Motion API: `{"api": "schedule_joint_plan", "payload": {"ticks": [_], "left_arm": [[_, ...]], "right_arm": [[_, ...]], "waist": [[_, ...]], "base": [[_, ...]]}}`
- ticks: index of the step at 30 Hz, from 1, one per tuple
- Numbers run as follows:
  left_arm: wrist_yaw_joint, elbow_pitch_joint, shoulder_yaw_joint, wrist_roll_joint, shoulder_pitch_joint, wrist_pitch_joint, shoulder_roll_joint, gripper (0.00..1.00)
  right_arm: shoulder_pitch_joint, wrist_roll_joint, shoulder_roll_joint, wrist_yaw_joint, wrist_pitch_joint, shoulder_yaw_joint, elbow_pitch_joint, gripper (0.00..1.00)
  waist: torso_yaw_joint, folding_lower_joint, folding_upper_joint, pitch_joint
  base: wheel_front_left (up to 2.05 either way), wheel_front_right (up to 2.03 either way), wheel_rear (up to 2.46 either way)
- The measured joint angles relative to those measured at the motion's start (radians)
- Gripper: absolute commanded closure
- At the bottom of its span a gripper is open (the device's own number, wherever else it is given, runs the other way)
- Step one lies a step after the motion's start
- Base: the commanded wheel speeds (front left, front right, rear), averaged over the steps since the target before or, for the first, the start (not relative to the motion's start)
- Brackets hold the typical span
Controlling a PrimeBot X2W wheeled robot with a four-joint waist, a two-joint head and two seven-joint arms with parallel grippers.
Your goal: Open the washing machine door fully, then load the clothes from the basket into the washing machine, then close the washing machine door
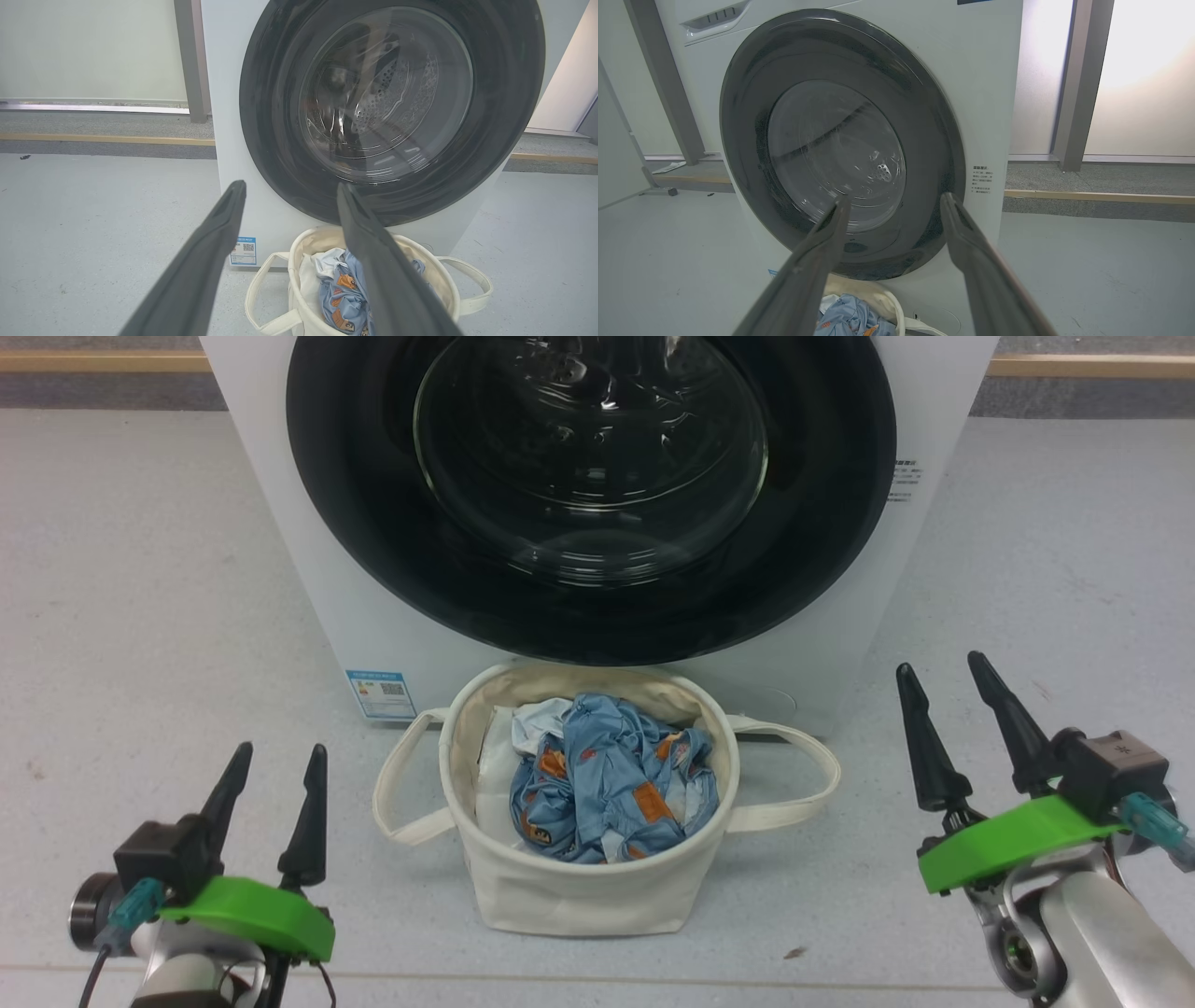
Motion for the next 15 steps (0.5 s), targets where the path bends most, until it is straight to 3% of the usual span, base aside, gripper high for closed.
{"api": "schedule_joint_plan", "payload": {"ticks": [15], "left_arm": [[-0.002,0.012,0.017,0.000,0.000,0.000,0.000,0.00]], "right_arm": [[0.004,0.011,0.001,0.000,0.000,-0.050,0.019,0.00]], "waist": [[0.000,0.0001,0.0000,-0.001]], "base": [[0.00,0.00,0.00]]}}
